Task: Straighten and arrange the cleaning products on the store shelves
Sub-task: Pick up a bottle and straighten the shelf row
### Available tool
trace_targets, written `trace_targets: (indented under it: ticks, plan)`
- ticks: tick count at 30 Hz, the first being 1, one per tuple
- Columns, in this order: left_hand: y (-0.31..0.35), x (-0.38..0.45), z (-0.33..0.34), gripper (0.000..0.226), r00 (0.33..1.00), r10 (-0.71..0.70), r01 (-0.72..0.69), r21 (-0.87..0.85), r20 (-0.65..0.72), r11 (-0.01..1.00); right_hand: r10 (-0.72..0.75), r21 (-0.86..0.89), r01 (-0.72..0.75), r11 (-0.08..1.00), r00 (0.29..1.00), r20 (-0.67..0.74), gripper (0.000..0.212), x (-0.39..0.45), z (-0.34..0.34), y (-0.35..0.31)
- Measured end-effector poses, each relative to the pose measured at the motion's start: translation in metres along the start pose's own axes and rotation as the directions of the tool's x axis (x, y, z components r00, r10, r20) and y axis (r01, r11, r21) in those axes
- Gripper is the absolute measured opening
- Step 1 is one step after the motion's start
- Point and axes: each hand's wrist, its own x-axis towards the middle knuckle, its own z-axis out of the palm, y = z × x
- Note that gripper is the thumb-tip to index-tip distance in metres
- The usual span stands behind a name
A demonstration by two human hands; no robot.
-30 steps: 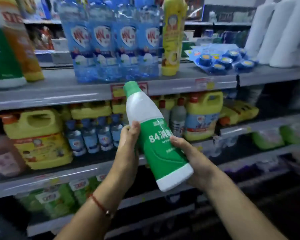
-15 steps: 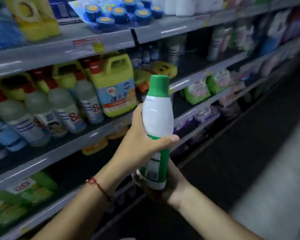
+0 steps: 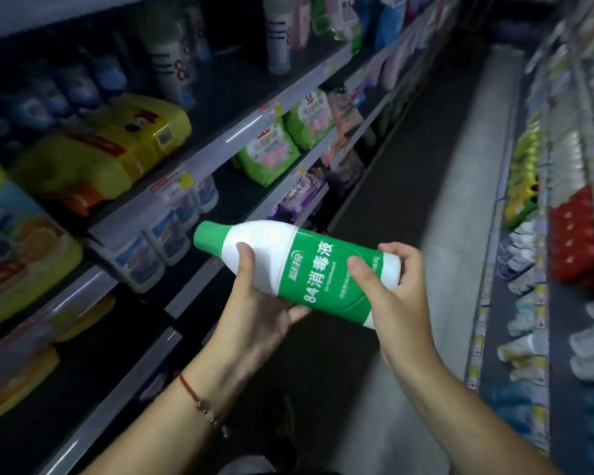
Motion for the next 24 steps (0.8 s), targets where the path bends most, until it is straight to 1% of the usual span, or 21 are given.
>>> trace_targets:
  ticks: [1,2,3,4,6,8,11,12,14,15,17,19,20,22,24]
  plan:
    - [0.002,0.019,0.005,0.095,0.999,-0.043,0.040,-0.109,-0.027,0.993,-0.102,-0.114,0.102,0.988,0.995,0.010,0.048,0.006,-0.001,-0.010]
    - [0.005,0.037,0.011,0.094,0.996,-0.072,0.061,-0.202,-0.049,0.978,-0.169,-0.196,0.173,0.965,0.985,0.038,0.048,0.012,0.000,-0.015]
    - [0.008,0.055,0.016,0.090,0.992,-0.098,0.074,-0.278,-0.077,0.958,-0.209,-0.240,0.220,0.946,0.975,0.071,0.049,0.016,0.001,-0.019]
    - [0.011,0.072,0.020,0.085,0.988,-0.119,0.080,-0.324,-0.102,0.943,-0.232,-0.271,0.248,0.930,0.969,0.089,0.050,0.020,0.002,-0.018]
    - [0.015,0.105,0.025,0.079,0.981,-0.148,0.101,-0.317,-0.127,0.943,-0.236,-0.302,0.261,0.917,0.964,0.119,0.053,0.029,0.004,-0.010]
    - [0.017,0.135,0.029,0.074,0.973,-0.171,0.133,-0.230,-0.157,0.964,-0.210,-0.342,0.236,0.909,0.971,0.111,0.053,0.042,0.002,-0.004]
    - [0.021,0.167,0.048,0.074,0.971,-0.196,0.202,0.029,-0.137,0.979,-0.051,-0.290,0.055,0.955,0.998,0.021,0.052,0.071,-0.007,0.000]
    - [0.022,0.177,0.056,0.074,0.971,-0.207,0.223,0.134,-0.120,0.966,-0.003,-0.259,0.004,0.966,1.000,0.007,0.052,0.083,-0.013,0.000]
    - [0.022,0.199,0.068,0.069,0.974,-0.197,0.223,0.325,-0.110,0.919,0.104,-0.211,-0.092,0.973,0.994,0.046,0.057,0.111,-0.027,0.001]
    - [0.021,0.211,0.073,0.062,0.980,-0.174,0.197,0.407,-0.092,0.892,0.162,-0.187,-0.145,0.972,0.983,0.081,0.061,0.127,-0.034,0.003]
    - [0.015,0.235,0.088,0.048,0.991,-0.133,0.125,0.552,-0.026,0.824,0.256,-0.072,-0.248,0.966,0.959,0.126,0.061,0.157,-0.046,0.008]
    - [0.008,0.260,0.104,0.046,0.998,-0.064,0.040,0.663,0.011,0.748,0.312,0.082,-0.325,0.942,0.940,0.138,0.061,0.189,-0.057,0.012]
    - [0.005,0.272,0.113,0.047,0.999,-0.025,-0.005,0.703,0.032,0.711,0.333,0.145,-0.352,0.925,0.933,0.138,0.065,0.206,-0.063,0.012]
    - [0.001,0.297,0.137,0.050,0.996,0.025,-0.083,0.756,0.088,0.649,0.330,0.201,-0.356,0.913,0.931,0.155,0.069,0.243,-0.079,0.012]
    - [-0.001,0.320,0.163,0.050,0.989,0.072,-0.146,0.771,0.129,0.620,0.272,0.185,-0.314,0.931,0.936,0.224,0.059,0.278,-0.100,0.004]
